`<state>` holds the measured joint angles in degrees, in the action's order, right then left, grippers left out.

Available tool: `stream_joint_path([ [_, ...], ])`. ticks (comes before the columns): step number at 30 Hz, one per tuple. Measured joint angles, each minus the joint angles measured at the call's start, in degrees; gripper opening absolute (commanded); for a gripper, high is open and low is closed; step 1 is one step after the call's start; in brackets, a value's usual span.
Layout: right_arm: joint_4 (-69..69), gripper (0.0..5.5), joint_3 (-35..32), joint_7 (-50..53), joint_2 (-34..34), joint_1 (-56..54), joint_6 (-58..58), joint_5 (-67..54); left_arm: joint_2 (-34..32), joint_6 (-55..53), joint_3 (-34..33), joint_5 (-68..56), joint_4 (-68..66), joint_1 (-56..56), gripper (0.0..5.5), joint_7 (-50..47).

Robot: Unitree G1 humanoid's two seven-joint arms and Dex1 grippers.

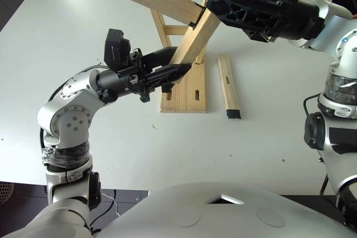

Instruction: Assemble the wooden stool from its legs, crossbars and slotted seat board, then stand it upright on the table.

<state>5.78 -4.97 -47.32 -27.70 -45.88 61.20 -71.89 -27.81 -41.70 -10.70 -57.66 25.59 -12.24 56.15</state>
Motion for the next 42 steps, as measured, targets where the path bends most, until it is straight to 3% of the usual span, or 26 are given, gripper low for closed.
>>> stream_joint_path([
  [5, 0.44, 2.08, -0.27, 0.02, 0.42, 0.01, 0.0, 0.0, -1.38, 0.03, 0.68, 0.02, 0.0, 0.28, 2.0, 0.79],
  [15, 1.98, 2.04, -0.56, -0.73, 0.15, 1.59, -1.35, 2.28, -1.78, 0.86, 2.0, 0.63, -2.14, -0.62, 2.0, 1.25],
  [16, 2.01, 2.04, -0.69, -0.73, 0.16, 1.82, -1.63, 2.42, -1.72, 0.9, 2.08, 0.67, -2.56, -0.81, 2.36, 1.11],
  [20, 2.29, 2.04, -0.93, -0.19, -0.09, 2.62, -2.33, 4.6, -1.68, 0.33, 1.77, 0.38, -4.21, -1.19, 2.92, -1.51],
  [30, 2.63, 2.03, -1.95, 2.97, 0.65, 4.35, -7.33, 11.05, -3.04, 5.02, 0.64, 6.81, -11.47, 2.34, 2.98, -3.56],
  [35, 2.68, 2.01, 4.6, -2.67, -1.45, 9.9, -19.18, 25.23, -0.98, 13.41, -7.03, 15.73, -23.22, 7.42, 2.98, -14.33],
  [42, 3.06, 2.01, 10.2, -10.07, -4.5, 18.83, -24.57, 33.52, 15.05, 18.63, -15.87, 12.12, -22.46, 7.47, 2.98, -36.2],
])
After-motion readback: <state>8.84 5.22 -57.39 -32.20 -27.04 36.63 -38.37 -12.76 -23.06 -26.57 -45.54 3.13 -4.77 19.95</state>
